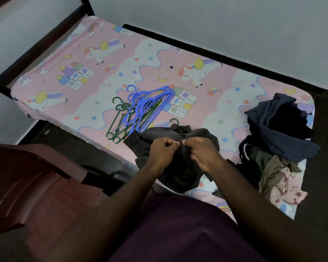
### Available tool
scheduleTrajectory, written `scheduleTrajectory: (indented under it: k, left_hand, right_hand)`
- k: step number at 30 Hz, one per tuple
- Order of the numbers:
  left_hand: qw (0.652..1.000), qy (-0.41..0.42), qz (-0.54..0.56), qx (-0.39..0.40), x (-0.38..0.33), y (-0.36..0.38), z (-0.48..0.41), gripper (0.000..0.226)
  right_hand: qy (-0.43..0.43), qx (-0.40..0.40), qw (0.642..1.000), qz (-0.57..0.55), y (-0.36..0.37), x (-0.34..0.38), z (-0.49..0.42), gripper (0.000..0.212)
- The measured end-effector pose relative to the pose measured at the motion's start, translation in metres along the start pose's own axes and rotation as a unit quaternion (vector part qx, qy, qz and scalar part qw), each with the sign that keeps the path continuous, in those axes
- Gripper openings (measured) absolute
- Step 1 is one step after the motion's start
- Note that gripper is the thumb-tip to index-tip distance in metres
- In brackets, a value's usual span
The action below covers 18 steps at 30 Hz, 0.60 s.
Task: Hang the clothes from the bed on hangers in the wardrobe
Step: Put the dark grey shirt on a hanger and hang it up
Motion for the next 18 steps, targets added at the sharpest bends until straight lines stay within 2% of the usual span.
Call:
scheduleTrajectory:
  k: [7, 11, 14, 18]
  left_hand:
    - [0.999, 0.030, 0.008, 0.025, -0.008, 0.003, 0.003, 0.017]
    - [0.999, 0.013, -0.018, 0.026, -0.002, 0.002, -0.001, 0.020]
    - [0.998, 0.011, -0.018, 0.059, 0.003, 0.005, -0.002, 0.028]
    - [0.996, -0.013, -0.010, 0.086, 0.012, 0.019, -0.002, 0.041]
  right_hand:
    - [-0.086, 0.042, 0.983, 0.159, 0.004, 0.024, 0.008, 0.014]
    - [-0.061, 0.037, 0.969, 0.237, -0.001, 0.022, 0.004, 0.018]
    - [-0.029, 0.060, 0.971, 0.228, -0.003, 0.017, 0.003, 0.019]
    - [-0.032, 0.015, 0.952, 0.303, -0.007, 0.020, 0.008, 0.021]
Point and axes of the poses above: each hand's wrist, its own z-axis away from the middle knuckle, its own y-axis out of the palm, x = y × z, the point moved 8 cm from there along -z, towards the middle knuckle, and after that the axes turned 13 degrees about x, right-handed, at the moved point
